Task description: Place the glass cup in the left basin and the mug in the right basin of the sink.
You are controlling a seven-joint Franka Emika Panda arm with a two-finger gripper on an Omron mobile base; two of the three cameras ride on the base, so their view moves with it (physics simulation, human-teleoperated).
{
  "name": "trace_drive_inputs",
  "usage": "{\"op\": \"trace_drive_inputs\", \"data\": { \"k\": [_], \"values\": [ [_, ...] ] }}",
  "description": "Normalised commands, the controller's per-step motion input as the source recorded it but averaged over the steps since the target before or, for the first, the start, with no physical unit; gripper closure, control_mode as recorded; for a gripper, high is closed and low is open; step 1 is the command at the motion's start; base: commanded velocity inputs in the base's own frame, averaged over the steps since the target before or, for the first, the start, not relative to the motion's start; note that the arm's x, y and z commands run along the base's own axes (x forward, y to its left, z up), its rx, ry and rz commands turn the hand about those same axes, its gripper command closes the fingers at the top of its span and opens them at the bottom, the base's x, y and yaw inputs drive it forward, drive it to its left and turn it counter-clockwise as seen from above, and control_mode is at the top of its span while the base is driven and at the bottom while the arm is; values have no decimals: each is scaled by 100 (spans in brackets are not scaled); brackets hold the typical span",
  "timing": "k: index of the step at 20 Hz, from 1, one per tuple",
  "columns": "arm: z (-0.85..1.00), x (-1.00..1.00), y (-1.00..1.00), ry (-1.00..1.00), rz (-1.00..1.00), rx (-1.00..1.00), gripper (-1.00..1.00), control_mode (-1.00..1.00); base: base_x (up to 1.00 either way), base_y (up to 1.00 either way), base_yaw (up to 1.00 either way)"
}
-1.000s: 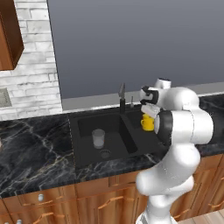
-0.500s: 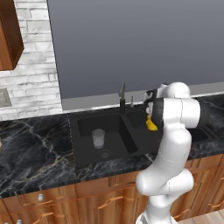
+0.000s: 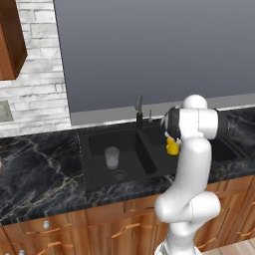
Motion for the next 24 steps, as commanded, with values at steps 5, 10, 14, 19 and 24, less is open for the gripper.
{"op": "trace_drive_inputs", "data": {
  "k": [5, 10, 14, 19, 24],
  "values": [
    [-37, 28, -19, 3, 29, 0, 100, -100, 0, 0, 0],
    [-25, 32, -3, 5, 25, -1, 100, -100, 0, 0, 0],
    [-23, 47, -6, 9, 21, -1, 100, -100, 0, 0, 0],
    [-38, 45, -12, 17, 19, 0, 100, -100, 0, 0, 0],
    [-41, 19, -6, 2, 16, 2, 100, -100, 0, 0, 0]
  ]
}}
